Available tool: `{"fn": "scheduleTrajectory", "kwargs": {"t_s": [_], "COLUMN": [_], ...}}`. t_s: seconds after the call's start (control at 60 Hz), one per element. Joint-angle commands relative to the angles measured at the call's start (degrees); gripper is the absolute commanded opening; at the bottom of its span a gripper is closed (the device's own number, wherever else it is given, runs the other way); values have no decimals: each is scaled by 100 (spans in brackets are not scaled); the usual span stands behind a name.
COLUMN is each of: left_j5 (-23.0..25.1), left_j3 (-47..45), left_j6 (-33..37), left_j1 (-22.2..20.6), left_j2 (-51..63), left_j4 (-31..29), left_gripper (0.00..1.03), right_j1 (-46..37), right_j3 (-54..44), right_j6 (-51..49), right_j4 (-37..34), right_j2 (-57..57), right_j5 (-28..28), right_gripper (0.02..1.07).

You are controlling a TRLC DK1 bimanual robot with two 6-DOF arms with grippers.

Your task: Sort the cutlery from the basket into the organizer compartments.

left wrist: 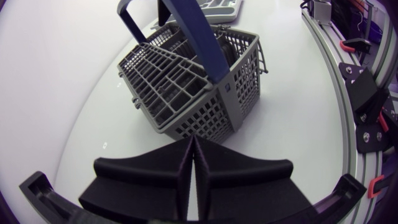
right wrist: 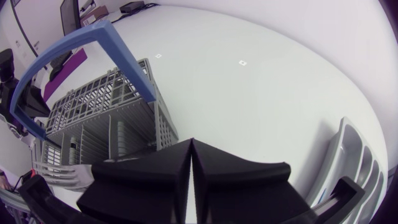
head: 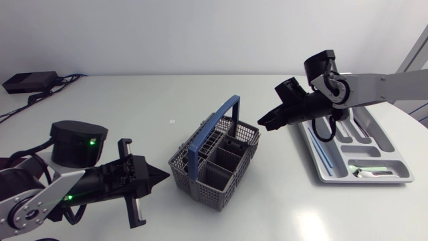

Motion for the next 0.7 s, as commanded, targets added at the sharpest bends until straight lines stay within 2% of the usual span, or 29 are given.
{"fn": "scheduleTrajectory", "kwargs": {"t_s": [0.0,0.117,0.45,0.683], "left_j5": [89,89,89,89], "left_j3": [3,64,425,820], "left_j6": [113,-10,-186,-239], "left_j1": [-34,-51,54,503], "left_j2": [456,948,1669,2152], "left_j4": [215,716,1375,1815], "left_gripper": [4,4,4,4], "right_j1": [-36,-9,43,140], "right_j3": [219,325,43,-379], "right_j6": [177,159,19,27], "right_j4": [-227,-447,-886,-948], "right_j2": [352,563,176,-167], "right_j5": [-177,-379,-731,-854], "right_gripper": [8,8,8,8]}}
